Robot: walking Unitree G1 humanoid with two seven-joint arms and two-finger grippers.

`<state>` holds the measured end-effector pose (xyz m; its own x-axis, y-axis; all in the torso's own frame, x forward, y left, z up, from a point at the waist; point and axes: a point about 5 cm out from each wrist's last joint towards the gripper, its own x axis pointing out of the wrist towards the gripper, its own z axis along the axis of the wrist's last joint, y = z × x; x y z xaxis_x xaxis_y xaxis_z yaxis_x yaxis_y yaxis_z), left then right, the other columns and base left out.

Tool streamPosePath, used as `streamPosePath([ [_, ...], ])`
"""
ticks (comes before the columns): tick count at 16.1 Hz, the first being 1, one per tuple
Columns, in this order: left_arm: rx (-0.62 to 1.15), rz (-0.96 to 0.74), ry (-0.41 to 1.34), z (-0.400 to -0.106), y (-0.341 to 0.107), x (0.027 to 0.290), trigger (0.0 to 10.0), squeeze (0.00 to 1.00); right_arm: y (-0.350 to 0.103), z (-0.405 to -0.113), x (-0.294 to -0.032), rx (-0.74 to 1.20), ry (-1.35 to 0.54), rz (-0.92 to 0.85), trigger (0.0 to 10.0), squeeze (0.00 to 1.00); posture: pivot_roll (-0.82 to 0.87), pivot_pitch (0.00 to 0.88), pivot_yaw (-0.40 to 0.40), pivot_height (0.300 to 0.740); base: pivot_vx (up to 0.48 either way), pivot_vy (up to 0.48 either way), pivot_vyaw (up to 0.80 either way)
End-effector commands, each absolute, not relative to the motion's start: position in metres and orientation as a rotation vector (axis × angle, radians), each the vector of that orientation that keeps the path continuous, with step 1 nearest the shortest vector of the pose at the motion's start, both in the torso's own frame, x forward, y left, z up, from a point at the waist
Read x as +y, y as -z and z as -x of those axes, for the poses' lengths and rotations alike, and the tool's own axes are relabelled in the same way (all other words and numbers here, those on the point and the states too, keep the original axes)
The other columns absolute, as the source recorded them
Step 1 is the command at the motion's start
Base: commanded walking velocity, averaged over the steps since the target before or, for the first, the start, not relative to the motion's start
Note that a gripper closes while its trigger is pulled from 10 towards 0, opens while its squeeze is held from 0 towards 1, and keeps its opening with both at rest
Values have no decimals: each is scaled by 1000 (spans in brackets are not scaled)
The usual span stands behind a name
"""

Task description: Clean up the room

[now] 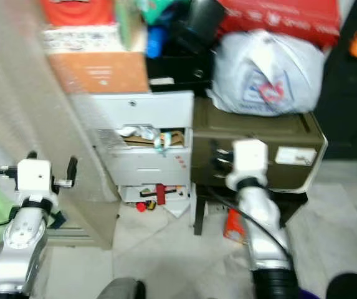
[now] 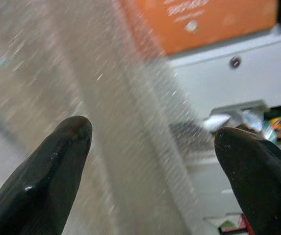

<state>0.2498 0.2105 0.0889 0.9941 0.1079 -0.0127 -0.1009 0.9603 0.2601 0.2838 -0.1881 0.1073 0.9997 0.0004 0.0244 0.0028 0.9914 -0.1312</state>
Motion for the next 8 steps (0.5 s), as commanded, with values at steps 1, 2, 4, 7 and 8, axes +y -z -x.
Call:
streamPosePath([
  [1,47,-287,-117,-247,-88,220,10000,0,-95,-283,-200,15,54,154,10000,0,-9,0,28,740,0,0,0],
  [2,71,-289,-134,-244,-84,227,10000,0,-86,-279,-212,55,101,153,10000,0,-15,0,32,740,0,0,0],
  [4,101,-303,-156,-243,-81,236,10000,0,-81,-274,-222,83,130,152,10000,0,-21,0,35,740,0,0,0],
  [7,120,-304,-149,-244,-78,237,10000,0,-83,-274,-217,58,111,153,10000,0,-23,0,37,740,0,0,0],
  [8,123,-303,-150,-244,-78,237,10000,0,-83,-274,-217,57,111,153,10000,0,-23,0,37,740,0,0,0],
])
